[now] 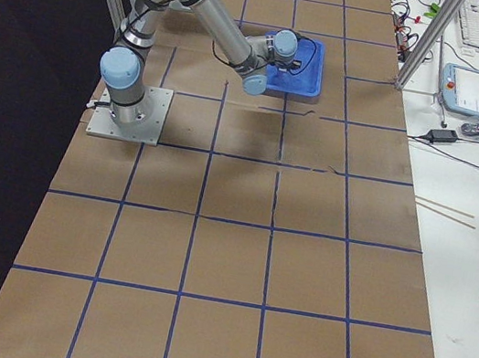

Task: Assemble white blocks and place on blue tray

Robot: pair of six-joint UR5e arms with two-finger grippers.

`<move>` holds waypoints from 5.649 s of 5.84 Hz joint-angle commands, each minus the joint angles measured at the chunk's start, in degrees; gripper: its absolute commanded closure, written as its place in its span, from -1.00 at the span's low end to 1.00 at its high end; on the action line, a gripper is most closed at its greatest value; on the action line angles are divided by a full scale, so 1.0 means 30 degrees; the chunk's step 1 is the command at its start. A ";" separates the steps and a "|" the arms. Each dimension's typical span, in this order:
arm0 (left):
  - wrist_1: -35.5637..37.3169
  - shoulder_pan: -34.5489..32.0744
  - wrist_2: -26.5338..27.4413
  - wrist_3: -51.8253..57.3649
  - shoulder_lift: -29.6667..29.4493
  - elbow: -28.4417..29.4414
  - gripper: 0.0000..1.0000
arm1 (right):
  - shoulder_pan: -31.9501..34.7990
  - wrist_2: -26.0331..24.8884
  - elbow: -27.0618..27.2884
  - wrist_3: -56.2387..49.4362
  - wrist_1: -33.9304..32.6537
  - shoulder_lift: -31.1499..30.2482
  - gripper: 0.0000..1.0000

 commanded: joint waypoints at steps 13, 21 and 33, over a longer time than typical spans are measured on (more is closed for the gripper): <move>-0.1229 0.0616 -0.0278 0.1756 -0.0058 0.0694 -0.99 | 0.0013 0.0146 -0.0023 0.0382 -0.0409 0.0176 -0.04; -0.1229 0.0615 -0.0337 0.1785 -0.0058 0.0665 -0.99 | 0.0072 -0.0352 -0.0814 0.1320 -0.0174 0.0059 -0.99; -0.1229 0.0645 -0.0366 0.1903 -0.0058 0.0694 -0.99 | -0.0104 -1.0283 -0.8421 2.0819 1.8206 -0.5565 -0.99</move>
